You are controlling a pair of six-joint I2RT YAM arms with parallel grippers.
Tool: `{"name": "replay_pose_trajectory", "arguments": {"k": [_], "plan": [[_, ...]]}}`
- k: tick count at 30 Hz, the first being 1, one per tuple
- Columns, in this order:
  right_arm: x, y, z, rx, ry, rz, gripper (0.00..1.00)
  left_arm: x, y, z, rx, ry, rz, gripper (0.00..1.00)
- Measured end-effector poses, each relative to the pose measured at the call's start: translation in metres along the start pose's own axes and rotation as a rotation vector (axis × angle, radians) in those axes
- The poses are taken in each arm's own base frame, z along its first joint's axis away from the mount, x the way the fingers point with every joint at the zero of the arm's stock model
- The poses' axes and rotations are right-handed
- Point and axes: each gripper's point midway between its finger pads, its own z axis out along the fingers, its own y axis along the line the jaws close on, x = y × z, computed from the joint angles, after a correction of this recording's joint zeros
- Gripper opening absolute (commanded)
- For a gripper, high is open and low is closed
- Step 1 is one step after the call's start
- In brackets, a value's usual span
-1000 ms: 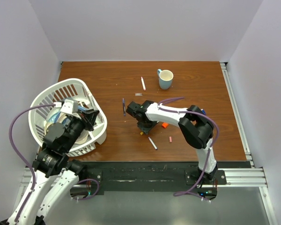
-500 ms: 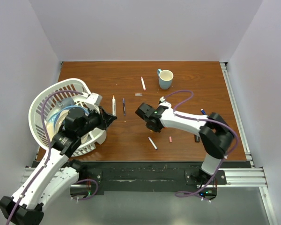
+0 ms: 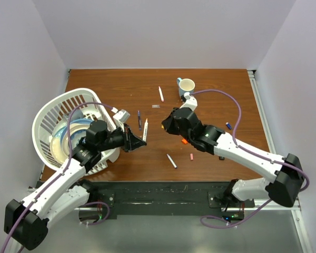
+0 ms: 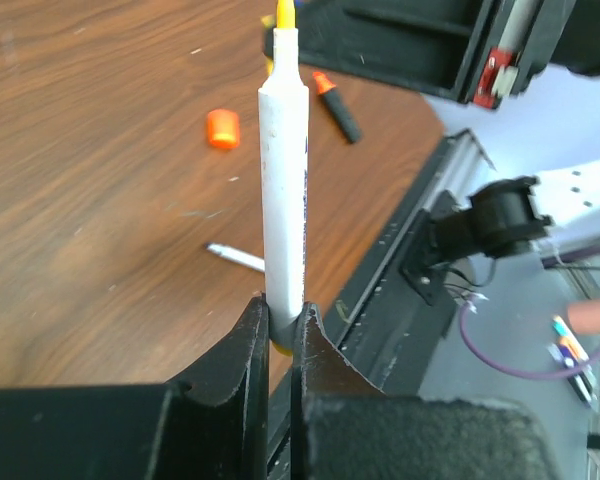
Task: Insert the pens into the pen caps
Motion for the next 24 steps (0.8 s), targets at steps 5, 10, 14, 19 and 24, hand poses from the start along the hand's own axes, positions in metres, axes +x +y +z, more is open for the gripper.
{"name": "replay_pose_trajectory", "arguments": {"k": [5, 10, 14, 19, 24], "plan": [[-0.023, 0.029, -0.016, -0.142, -0.057, -0.033, 0.0, -0.002, -0.015, -0.001, 0.085, 0.004, 0.025, 0.0], [-0.033, 0.052, -0.027, -0.261, -0.078, -0.071, 0.0, 0.001, -0.025, -0.003, 0.142, 0.024, 0.035, 0.0], [-0.038, 0.063, -0.033, -0.319, -0.093, -0.077, 0.0, 0.003, -0.034, -0.006, 0.189, 0.037, 0.045, 0.0], [-0.044, 0.075, -0.039, -0.372, -0.107, -0.069, 0.0, 0.002, -0.041, -0.009, 0.222, 0.033, 0.063, 0.0], [-0.047, 0.085, -0.044, -0.417, -0.109, -0.06, 0.0, 0.001, -0.042, -0.01, 0.224, 0.029, 0.066, 0.0]]}}
